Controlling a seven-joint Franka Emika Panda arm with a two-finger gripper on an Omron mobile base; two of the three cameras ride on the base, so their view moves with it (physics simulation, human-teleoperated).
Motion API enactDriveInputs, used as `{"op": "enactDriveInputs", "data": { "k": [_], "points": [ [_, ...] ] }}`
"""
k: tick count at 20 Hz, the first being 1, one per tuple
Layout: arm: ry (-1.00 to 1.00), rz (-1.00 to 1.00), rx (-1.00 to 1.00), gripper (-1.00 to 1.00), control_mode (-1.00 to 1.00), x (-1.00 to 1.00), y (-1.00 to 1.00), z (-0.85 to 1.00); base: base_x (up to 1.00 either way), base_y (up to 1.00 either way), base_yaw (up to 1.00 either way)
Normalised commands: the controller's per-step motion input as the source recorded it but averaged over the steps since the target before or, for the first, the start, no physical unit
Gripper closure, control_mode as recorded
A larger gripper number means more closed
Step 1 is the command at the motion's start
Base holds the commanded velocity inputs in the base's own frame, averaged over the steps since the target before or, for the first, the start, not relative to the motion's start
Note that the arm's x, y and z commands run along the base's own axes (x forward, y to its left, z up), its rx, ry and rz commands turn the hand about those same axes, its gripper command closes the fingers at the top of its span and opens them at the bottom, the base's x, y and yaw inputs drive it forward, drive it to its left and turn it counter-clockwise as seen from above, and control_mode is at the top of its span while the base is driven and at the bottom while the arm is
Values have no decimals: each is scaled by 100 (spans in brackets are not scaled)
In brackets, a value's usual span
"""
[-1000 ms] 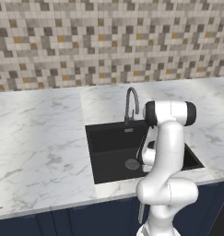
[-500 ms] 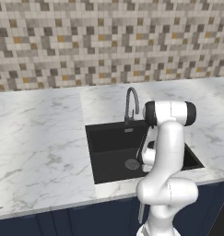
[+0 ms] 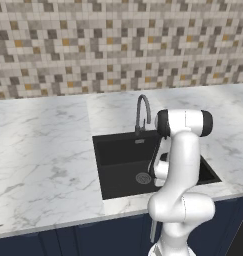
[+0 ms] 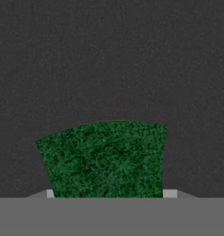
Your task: Pick up the bar soap and sponge from the sink, and place them back in the cabinet, and close the cabinet doors.
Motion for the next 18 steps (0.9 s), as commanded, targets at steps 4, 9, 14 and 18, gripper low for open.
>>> {"op": "enactDriveInputs", "data": {
  "k": [4,9,14,18],
  "points": [
    [0,0,0,100,-100,4,0,9,0,0,0],
    [0,0,0,100,-100,3,0,26,0,0,0],
    [0,0,0,100,-100,3,0,33,0,0,0],
    [0,0,0,100,-100,0,0,34,0,0,0]
  ]
}}
